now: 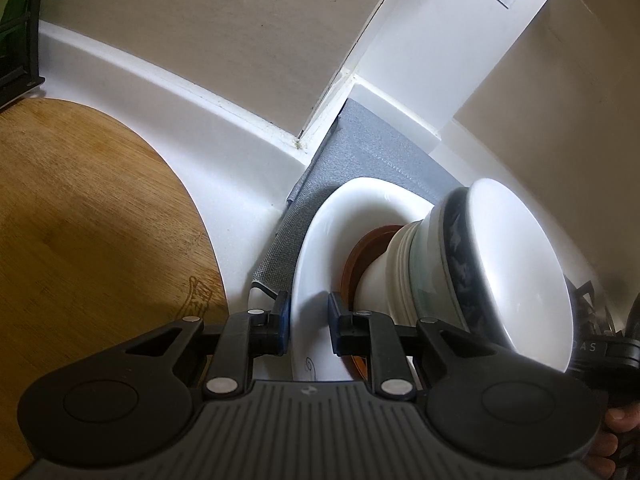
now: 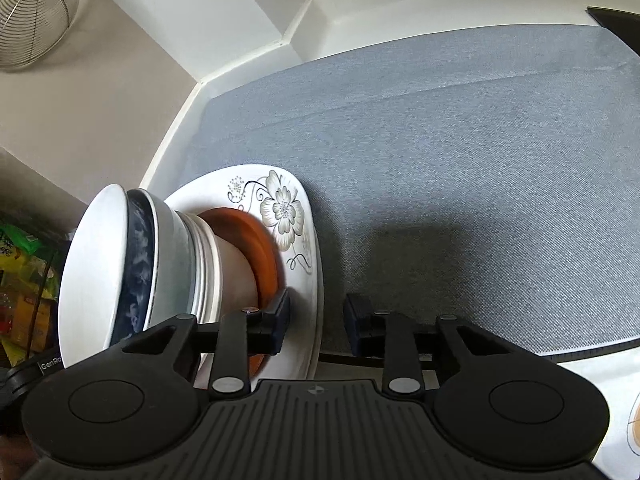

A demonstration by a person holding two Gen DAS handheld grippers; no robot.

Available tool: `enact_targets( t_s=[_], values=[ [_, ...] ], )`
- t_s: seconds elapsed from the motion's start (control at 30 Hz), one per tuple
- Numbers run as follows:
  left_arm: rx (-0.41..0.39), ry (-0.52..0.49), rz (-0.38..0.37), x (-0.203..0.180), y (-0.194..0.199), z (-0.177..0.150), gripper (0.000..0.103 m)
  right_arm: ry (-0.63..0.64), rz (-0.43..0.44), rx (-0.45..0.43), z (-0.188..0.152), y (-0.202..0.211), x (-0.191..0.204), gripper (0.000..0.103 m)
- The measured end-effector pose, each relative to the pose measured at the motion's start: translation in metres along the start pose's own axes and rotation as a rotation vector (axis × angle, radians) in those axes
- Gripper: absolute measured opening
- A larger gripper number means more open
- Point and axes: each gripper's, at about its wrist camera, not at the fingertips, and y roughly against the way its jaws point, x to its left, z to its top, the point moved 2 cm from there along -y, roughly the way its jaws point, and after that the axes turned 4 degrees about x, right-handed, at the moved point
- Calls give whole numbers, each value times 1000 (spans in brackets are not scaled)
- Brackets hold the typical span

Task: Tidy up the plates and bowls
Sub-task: 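Lower the bowl stack onto the terracotta plate with both grippers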

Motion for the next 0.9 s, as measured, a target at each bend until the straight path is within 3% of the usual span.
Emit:
enact_targets(
  t_s=[0.07, 0.47, 0.9],
  values=[
    [-1, -1, 2, 0, 1, -1, 21, 15, 12, 1, -1, 2, 1, 19],
    [6, -6, 18, -10, 0, -3, 21, 31, 22, -10, -2, 9, -6, 18],
    [25, -27, 24, -52, -19, -11, 21, 10, 17, -15, 4, 29, -38, 18]
  ],
)
